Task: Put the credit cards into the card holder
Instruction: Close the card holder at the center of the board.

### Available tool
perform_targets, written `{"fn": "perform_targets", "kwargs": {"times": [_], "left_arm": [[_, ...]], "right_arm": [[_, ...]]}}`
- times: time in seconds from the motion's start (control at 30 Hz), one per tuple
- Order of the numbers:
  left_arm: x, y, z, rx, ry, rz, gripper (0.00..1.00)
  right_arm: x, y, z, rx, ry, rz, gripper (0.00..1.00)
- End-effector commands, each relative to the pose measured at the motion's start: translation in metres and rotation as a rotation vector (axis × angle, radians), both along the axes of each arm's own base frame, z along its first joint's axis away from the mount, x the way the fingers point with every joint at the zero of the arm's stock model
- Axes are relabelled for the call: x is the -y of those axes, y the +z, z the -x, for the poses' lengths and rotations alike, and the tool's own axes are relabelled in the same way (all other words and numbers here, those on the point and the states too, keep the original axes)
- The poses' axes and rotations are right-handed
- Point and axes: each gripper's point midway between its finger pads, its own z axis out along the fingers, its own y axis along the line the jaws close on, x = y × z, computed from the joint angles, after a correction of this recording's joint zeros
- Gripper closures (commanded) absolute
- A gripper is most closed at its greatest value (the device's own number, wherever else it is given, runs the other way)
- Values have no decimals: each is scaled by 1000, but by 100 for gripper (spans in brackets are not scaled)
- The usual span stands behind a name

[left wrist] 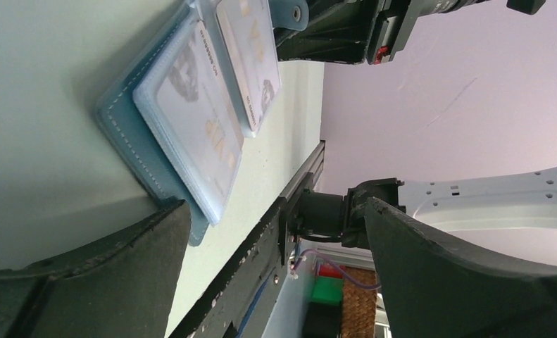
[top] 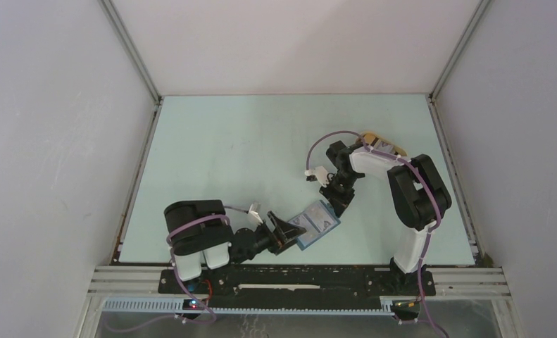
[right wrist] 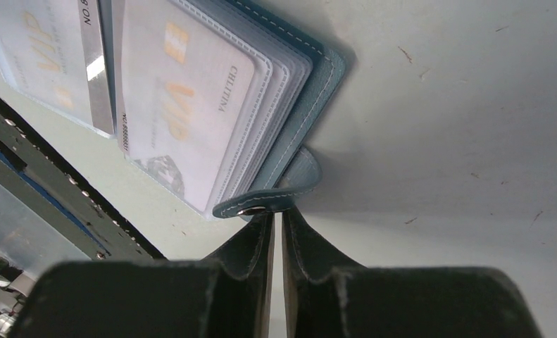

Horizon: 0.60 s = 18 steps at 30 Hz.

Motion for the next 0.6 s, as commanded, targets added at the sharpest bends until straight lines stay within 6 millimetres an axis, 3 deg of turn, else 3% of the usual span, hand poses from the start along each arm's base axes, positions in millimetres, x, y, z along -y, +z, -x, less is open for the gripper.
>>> {"fn": "perform_targets", "kwargs": {"times": [0.0, 0.17, 0.37, 0.47, 0.57], "left_arm": [[-15, -37, 0, 17, 9, -155, 0], [-15, -27, -2, 59, 9, -143, 0], [-53, -27, -6, 105, 74, -221, 0], [-62, -38, -7, 128, 67, -331, 0], [-64, -37, -18, 196, 49, -525, 0]], "right_arm": [[-9, 2, -3, 3, 6, -24, 84], [-10, 2, -3, -1, 2, -28, 84], [-7, 2, -5, 0, -9, -27, 84], [-7, 3, -5, 2, -10, -28, 84], [-7, 3, -6, 3, -9, -30, 85]]}}
